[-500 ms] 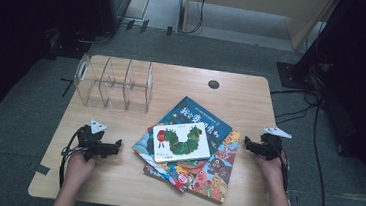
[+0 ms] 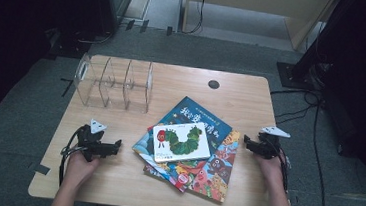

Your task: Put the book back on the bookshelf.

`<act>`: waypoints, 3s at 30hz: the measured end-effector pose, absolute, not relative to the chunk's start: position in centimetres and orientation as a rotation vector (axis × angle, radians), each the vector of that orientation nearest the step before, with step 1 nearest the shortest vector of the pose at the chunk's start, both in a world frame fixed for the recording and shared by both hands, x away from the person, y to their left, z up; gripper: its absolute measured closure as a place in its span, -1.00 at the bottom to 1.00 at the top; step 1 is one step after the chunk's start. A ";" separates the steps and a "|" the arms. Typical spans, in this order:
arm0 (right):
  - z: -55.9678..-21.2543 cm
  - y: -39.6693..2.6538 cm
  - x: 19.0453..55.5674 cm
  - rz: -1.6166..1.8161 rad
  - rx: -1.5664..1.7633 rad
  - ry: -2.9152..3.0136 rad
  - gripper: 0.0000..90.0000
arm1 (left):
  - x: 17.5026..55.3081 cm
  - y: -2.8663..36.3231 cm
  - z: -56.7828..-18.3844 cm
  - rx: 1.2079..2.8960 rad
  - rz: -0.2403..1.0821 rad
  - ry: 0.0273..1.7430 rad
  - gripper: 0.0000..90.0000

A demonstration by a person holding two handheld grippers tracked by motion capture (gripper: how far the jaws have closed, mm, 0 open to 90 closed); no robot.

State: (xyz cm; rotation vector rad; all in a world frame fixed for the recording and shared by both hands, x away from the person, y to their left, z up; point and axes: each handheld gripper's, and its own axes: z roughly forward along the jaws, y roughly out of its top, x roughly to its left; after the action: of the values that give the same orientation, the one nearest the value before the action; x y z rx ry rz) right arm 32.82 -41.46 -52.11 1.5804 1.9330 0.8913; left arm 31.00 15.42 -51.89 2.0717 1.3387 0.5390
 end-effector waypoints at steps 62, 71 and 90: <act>-48.7 -30.7 25.2 1.213 1.285 2.346 1.00 | 38.2 5.8 -47.8 2.240 0.144 0.822 0.89; -49.0 -30.7 25.3 1.233 1.270 2.363 1.00 | 38.1 5.7 -47.9 2.246 0.138 0.836 0.92; -49.3 -31.0 26.0 1.262 1.275 2.346 1.00 | 37.3 6.5 -48.0 2.234 0.101 0.853 0.97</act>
State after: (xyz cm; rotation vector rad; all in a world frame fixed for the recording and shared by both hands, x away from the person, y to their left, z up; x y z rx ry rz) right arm 26.02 -30.97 -49.30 1.2753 2.3456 1.2616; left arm 37.31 6.47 -48.03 2.2345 0.8532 0.1014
